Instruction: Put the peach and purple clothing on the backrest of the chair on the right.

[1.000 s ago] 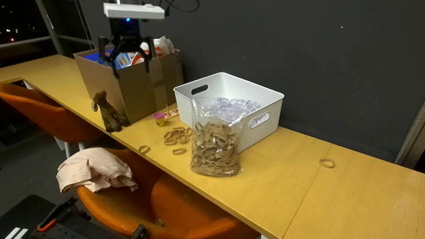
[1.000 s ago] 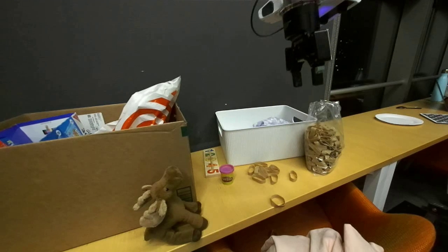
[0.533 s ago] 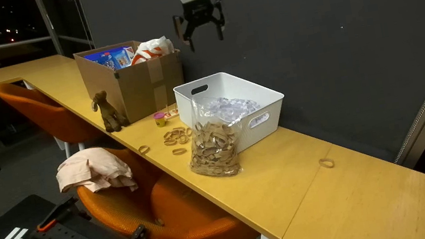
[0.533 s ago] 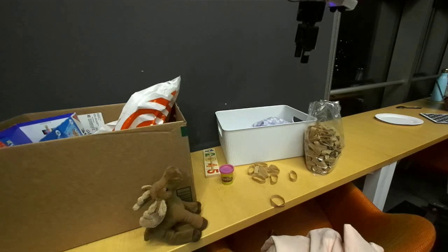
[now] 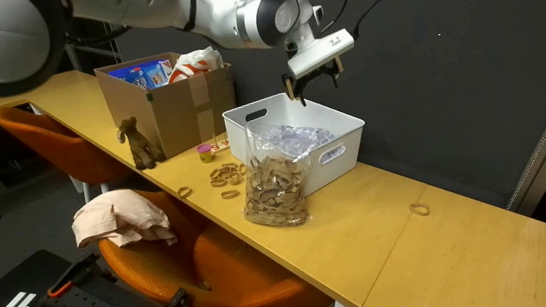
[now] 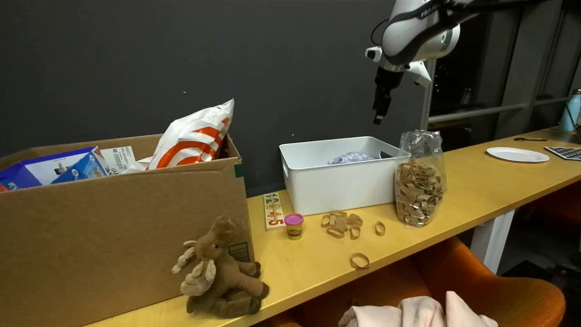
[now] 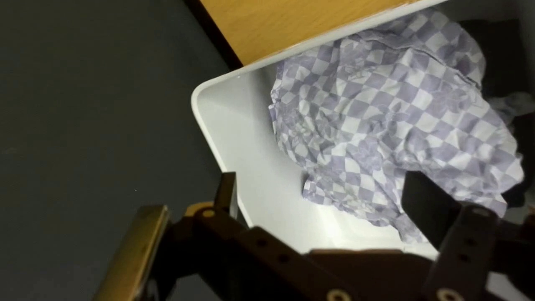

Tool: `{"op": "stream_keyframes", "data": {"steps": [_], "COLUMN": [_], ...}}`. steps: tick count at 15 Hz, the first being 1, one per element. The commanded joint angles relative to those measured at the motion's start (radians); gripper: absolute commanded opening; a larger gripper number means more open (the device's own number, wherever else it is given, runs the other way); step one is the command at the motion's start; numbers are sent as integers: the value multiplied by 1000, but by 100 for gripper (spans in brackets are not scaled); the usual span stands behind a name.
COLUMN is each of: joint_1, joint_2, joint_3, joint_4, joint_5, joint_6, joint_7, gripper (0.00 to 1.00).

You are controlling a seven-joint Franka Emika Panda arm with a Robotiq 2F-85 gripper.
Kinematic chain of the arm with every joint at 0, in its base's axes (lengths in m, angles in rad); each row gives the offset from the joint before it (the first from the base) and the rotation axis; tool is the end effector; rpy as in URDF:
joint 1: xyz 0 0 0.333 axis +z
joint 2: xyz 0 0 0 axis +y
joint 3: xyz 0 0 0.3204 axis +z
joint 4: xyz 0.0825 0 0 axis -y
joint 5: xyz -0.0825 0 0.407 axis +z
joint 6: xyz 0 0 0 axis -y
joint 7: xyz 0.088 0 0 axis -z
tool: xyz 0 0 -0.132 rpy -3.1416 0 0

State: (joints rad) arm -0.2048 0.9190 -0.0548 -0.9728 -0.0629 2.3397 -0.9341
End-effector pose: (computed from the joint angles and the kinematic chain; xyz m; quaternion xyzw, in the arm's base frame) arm 0.8289 -0.2034 0.3315 0.9081 0.3519 0.1583 0.1628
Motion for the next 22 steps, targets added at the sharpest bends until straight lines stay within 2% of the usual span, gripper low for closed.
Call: {"op": "stream_keyframes", "data": {"steps": [1,8,9,10,12,15,17,20,21,22], "joint_1": [11,47,51,55,55,48,58,48,46,42], "joint_2": [154,300,316,326,346,372,358,345,343,333], "joint_3": [12,23,21,20,24,23,6,18,19,23], "joint_4": [147,289,302,310,328,349,340,342,344,343], "joint_5": [-26,-37,-40,-42,-35,-34,-12,7,11,18], "joint_6": [13,9,8,1,-3,-5,-5,-31,-39,-53], "joint_7": [48,39,36,33,33,28,34,47,55,61], "gripper": [100,100,96,72,69,45,32,8,2,0]}}
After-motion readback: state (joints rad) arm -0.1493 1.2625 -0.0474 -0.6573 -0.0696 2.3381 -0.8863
